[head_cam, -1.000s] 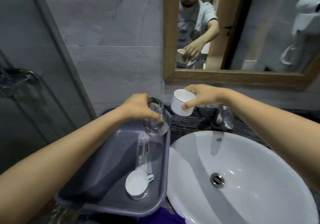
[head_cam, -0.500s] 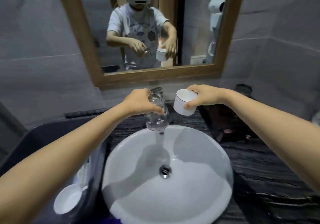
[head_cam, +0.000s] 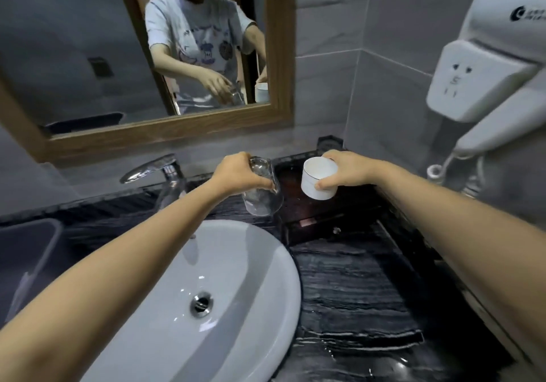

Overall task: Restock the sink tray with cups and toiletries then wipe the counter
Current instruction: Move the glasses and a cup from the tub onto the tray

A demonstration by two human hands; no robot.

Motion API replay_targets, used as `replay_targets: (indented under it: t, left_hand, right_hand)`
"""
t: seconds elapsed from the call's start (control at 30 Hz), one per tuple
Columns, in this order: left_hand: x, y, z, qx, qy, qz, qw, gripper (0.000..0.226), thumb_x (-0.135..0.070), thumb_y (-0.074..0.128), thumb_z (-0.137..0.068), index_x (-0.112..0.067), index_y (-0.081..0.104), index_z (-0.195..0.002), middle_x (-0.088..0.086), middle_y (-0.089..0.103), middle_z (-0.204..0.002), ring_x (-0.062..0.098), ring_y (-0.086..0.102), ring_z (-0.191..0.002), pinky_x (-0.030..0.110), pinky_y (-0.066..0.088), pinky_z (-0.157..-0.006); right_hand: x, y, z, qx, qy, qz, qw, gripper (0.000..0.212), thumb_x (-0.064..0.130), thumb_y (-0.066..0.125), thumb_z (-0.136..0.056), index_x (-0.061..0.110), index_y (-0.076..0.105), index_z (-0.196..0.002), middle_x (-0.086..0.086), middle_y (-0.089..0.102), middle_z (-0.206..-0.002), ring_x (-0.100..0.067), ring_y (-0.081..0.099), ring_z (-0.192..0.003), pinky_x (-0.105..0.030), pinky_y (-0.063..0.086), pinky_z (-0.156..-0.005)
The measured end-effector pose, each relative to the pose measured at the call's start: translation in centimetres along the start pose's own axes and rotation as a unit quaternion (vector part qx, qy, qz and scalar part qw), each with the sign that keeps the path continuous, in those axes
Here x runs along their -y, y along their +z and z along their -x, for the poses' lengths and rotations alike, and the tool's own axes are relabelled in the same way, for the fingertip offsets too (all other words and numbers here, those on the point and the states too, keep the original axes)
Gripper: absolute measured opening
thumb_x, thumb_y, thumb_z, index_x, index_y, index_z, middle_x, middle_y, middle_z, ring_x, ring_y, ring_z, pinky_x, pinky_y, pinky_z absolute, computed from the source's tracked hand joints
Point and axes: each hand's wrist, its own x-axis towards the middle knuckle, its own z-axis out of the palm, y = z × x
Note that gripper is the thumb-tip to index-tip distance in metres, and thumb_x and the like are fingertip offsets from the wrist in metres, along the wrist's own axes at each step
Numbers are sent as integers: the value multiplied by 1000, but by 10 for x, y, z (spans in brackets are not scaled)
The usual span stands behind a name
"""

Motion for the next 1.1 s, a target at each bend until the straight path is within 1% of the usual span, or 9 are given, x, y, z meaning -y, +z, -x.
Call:
replay_targets:
  t: [0.13, 0.23, 0.33, 0.47, 0.6, 0.67, 0.83, 1.03, 1.1]
  left_hand:
    - [-14, 21, -26, 0, -22, 19, 1000, 75, -49, 82, -52, -10, 47, -105, 0, 53, -91, 20, 50, -82, 32, 44, -65]
    - [-21, 36, -48, 10, -17, 2, 1000, 79, -46, 82, -54, -7, 45, -112, 3, 54, -98, 20, 51, -86, 31, 41, -66]
    - [-23, 48, -70, 22, -15, 1, 1000, 81, -43, 83, -56, -6, 46, -118, 4, 56, -106, 21, 52, -92, 31, 43, -72]
    - [-24, 64, -100, 19, -20, 6, 1000, 77, -40, 82, -57, -7, 48, -118, 9, 59, -114, 24, 54, -100, 32, 45, -76]
    - [-24, 78, -123, 17, -25, 14, 999, 72, -36, 82, -59, -7, 50, -117, 11, 61, -114, 22, 53, -94, 31, 42, -72]
    - [-22, 83, -134, 12, -26, 18, 999, 74, -36, 83, -59, -6, 50, -118, 11, 60, -116, 26, 55, -101, 31, 43, -73]
    - [-20, 90, -153, 20, -32, 17, 999, 78, -36, 84, -57, -6, 49, -120, 13, 59, -120, 29, 55, -109, 35, 47, -82]
    - [-21, 93, -166, 28, -27, 18, 999, 76, -33, 84, -58, -6, 50, -120, 12, 58, -122, 28, 55, -110, 34, 49, -77]
    - [-22, 94, -168, 34, -24, 11, 999, 74, -32, 85, -58, -6, 50, -118, 12, 57, -121, 28, 55, -109, 34, 50, -75]
  right_hand:
    - [-33, -5, -4, 4, 28, 3, 1000, 59, 44, 74, -70, 15, 51, -116, -1, 57, -113, -22, 52, -101, -32, 43, -80]
    - [-49, 1, -8, -12, 42, -8, 999, 65, 44, 74, -69, 15, 49, -121, -1, 54, -114, -20, 49, -100, -30, 39, -78]
    - [-61, 13, -13, -29, 57, -31, 997, 71, 46, 75, -67, 15, 47, -124, -1, 54, -114, -20, 50, -101, -32, 44, -81]
    - [-69, 27, -21, -26, 74, -51, 996, 74, 50, 75, -63, 16, 46, -122, 1, 53, -110, -22, 53, -99, -32, 46, -78]
    - [-77, 33, -30, -26, 81, -49, 995, 75, 50, 75, -62, 16, 46, -123, -1, 53, -113, -22, 52, -100, -33, 47, -80]
    - [-82, 34, -34, -30, 88, -51, 994, 75, 51, 75, -61, 16, 47, -122, -1, 54, -114, -22, 53, -101, -34, 48, -81]
    - [-84, 37, -40, -48, 116, -80, 989, 75, 52, 76, -60, 17, 48, -119, 3, 51, -106, -20, 52, -95, -31, 43, -74]
    - [-83, 43, -39, -44, 118, -73, 989, 74, 51, 75, -62, 16, 47, -121, 3, 51, -106, -20, 51, -93, -24, 38, -59]
    - [-85, 44, -39, -44, 119, -66, 990, 74, 50, 75, -63, 15, 47, -122, 1, 52, -110, -20, 50, -95, -27, 40, -66]
